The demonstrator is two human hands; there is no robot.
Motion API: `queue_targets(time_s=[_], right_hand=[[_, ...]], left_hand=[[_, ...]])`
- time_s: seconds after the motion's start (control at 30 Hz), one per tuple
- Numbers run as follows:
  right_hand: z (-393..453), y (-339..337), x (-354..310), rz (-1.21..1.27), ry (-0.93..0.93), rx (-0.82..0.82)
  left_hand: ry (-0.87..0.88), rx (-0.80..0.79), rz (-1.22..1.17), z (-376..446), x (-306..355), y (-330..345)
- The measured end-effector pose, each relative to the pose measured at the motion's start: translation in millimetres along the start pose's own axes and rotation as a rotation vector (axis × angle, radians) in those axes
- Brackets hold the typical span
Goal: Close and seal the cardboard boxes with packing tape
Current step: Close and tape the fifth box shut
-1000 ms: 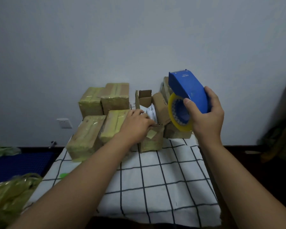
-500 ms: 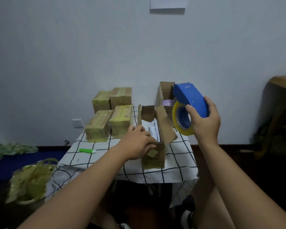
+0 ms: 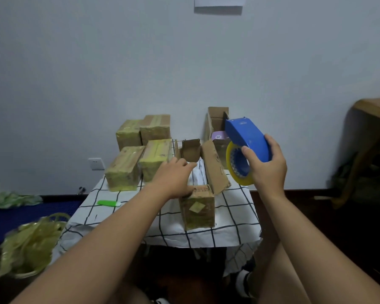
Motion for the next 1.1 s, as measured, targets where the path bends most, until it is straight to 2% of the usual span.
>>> queue_targets(time_s=[0.17,0.33,0.4,0.57,0.7,0.93,1.1], right_hand=[[5.2,5.4,19.7,-0.020,0.023,0.006],[8.2,16.9,43.4,-0.038,0.071,0.002],[9.1,23.3,53.1,-0.042,0.090,0.000],[11.7,40.9,72.6,-0.056,0.137,-0.013],[14.5,52.7,81.4,-0.079,0.150,-0.030],[14.9,61.5,96.7,-0.111,0.171,-0.041],[2.6,62.4,102.2,-0.102,0.207,-0.055]], left_hand=[[-0.032,-0.111,0.030,26.1,4.1,7.4],[-0.067,-0.211,-0.076,55.3,-5.3,2.0],[-0.068,-0.182,-0.123,67.7,-9.6,-4.0],[-0.090,0.002,-0.198,104.5,-30.1,-18.5],[-0.110,-0.009,-0.180,130.5,-38.0,-14.8],[-0.112,-0.209,-0.081,132.5,-35.1,12.6],[-0.106,-0.309,-0.122,123.3,-38.3,33.1]])
Point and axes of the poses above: each hand's wrist, its own z-axis towards the middle knuckle, its own y-axis out of the palm, x = y × z, the point moved 8 cm from there along z, towards the middle knuckle, and after that the axes turned 13 degrees about -z, right-handed, at the moved point
